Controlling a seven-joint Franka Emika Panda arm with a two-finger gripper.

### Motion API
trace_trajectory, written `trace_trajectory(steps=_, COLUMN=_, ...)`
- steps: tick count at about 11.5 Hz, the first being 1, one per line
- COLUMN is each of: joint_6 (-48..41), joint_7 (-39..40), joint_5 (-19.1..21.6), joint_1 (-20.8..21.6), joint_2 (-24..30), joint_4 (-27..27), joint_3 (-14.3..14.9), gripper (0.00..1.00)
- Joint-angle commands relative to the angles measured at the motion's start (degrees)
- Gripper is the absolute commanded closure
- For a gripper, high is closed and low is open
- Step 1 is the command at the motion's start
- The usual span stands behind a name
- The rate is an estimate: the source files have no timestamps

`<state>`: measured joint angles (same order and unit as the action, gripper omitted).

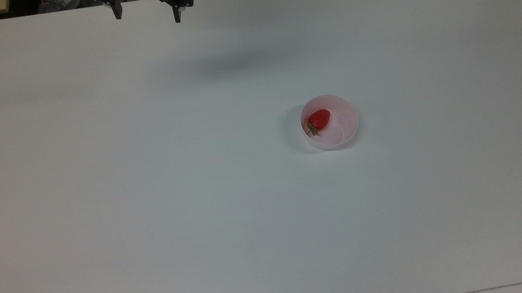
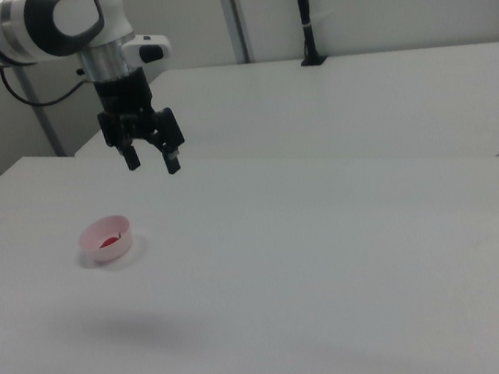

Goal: Pick up strawberry from bowl

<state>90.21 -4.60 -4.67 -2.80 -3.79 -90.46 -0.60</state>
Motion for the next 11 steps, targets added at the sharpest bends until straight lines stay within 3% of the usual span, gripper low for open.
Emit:
trace_trajectory(steps=1, joint_6=-0.04, joint_7=0.29, joint_5=-0.69, joint_1=0.16, joint_2=1.59, joint_4=-1.39, joint_3=0.43, gripper=0.00)
trace_trajectory(steps=11, joint_6=0.40, joint_7=0.29, joint_5=-0.25, joint_1=0.51, joint_2=0.98, joint_4=-1.30, joint_3=0.34, gripper=0.00)
